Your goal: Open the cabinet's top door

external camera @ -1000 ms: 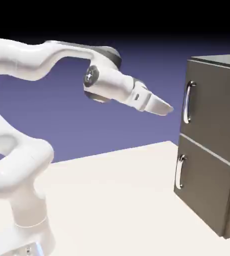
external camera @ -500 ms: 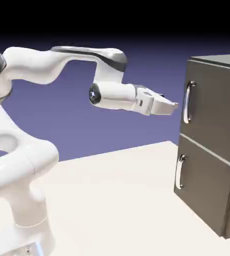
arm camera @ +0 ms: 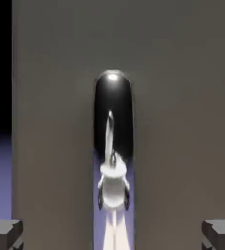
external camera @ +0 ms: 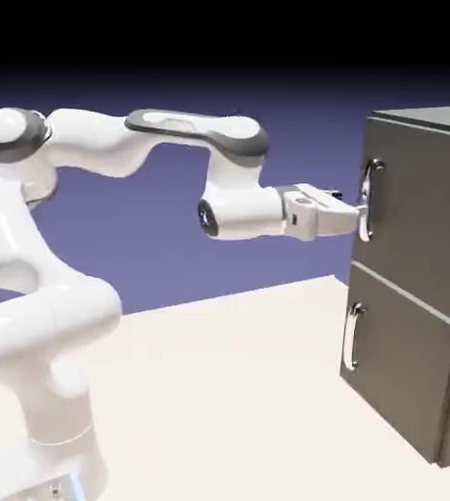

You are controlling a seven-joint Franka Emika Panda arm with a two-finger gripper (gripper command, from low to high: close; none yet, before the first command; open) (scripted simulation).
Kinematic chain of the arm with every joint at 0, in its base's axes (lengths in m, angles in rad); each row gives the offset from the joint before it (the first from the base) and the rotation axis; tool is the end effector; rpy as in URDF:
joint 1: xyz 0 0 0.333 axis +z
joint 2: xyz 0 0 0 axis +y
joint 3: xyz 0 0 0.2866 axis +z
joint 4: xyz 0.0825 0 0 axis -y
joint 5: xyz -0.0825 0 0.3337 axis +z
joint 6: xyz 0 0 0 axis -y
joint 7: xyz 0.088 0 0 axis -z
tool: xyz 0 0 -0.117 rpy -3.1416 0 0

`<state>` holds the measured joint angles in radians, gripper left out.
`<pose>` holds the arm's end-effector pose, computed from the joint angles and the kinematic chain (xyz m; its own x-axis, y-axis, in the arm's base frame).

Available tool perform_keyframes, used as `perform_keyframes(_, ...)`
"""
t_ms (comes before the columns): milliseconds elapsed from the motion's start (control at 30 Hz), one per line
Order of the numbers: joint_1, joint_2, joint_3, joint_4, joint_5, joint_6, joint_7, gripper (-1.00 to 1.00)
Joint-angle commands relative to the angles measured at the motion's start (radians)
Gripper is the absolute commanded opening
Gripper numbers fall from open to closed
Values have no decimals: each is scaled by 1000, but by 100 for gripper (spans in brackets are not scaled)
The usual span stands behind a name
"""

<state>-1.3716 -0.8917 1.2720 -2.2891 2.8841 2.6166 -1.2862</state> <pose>0.4694 0.0167 0.4607 -0.0457 -0.7045 0.7082 -0.0474 -0.7066 -0.7060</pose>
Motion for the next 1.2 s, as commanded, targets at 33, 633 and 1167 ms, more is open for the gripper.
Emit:
perform_keyframes(33,-41,10,28,34,4,1,-2,0)
perform_keyframes(633,371,230,-429,-260,-362,-333,-98,-100)
perform_keyframes(1167,293,335,-841,-351,-1039,-1021,-39,-100)
